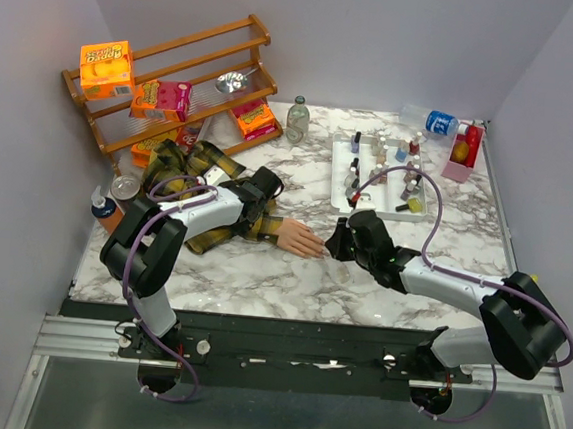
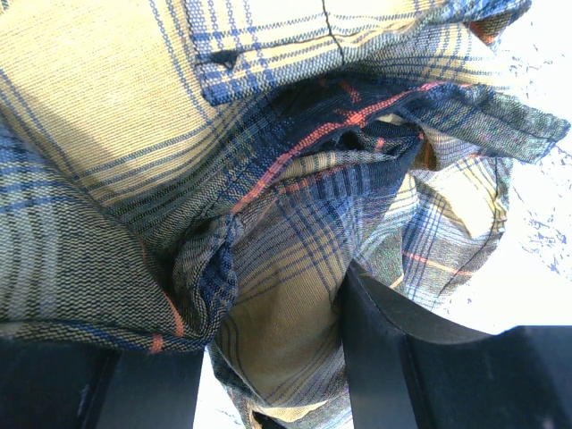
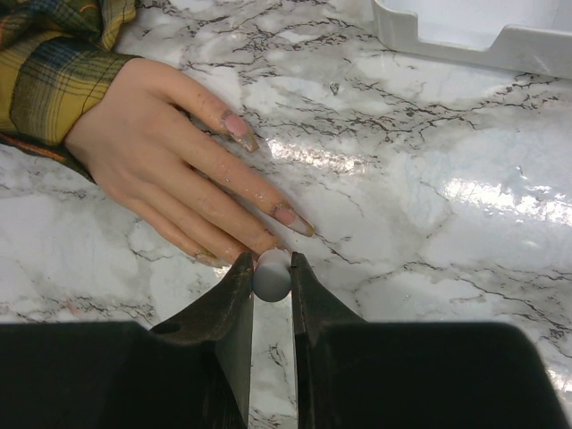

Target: Paint the nails

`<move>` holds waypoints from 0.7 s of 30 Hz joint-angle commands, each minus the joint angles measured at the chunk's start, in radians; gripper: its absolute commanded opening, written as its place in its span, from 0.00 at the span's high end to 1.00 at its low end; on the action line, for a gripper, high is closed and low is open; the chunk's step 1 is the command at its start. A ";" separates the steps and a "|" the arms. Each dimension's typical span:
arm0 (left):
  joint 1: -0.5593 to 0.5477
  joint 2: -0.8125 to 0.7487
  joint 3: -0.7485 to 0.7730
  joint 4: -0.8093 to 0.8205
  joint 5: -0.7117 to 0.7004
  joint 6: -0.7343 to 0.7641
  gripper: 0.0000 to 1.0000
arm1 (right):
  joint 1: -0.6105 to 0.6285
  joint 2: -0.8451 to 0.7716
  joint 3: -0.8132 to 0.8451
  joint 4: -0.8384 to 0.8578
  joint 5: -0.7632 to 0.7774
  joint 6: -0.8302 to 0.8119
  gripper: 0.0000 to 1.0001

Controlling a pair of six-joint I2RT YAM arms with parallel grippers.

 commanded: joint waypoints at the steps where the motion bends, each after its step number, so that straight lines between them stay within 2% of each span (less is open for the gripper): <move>1: 0.015 0.017 -0.030 0.009 0.030 0.017 0.51 | -0.007 0.017 0.032 0.007 0.010 -0.006 0.99; 21: 0.015 0.015 -0.030 0.009 0.029 0.017 0.51 | -0.014 0.002 0.006 -0.022 0.036 0.004 0.99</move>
